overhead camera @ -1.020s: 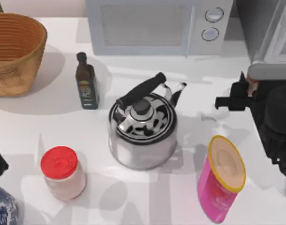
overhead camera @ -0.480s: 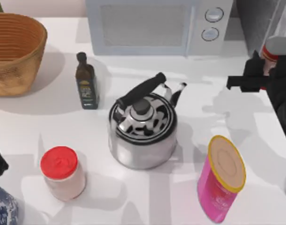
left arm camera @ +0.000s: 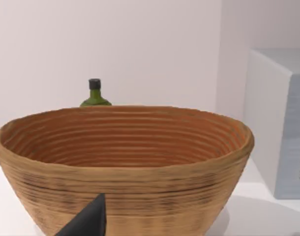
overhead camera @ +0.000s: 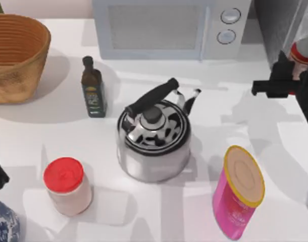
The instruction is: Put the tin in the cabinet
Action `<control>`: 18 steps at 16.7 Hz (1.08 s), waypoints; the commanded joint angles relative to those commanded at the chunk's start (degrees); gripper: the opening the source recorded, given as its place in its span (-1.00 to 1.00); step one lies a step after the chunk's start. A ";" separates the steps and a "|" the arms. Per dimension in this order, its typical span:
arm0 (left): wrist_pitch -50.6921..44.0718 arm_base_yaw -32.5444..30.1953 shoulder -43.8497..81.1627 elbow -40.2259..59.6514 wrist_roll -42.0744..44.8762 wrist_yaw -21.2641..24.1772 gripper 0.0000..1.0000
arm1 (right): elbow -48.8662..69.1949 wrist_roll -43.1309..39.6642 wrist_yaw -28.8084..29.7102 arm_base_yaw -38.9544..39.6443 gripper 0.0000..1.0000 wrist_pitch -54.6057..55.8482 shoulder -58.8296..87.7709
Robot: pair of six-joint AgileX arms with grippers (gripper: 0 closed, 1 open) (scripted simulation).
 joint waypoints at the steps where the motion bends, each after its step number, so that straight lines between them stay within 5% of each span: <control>1: 0.00 0.00 0.00 0.00 0.00 0.00 1.00 | -0.86 -0.27 -0.97 -0.58 -1.00 -1.09 -2.62; 18: 0.00 0.00 0.00 0.00 0.00 0.00 1.00 | -27.57 -5.75 -22.03 -22.98 -1.00 -34.04 -71.88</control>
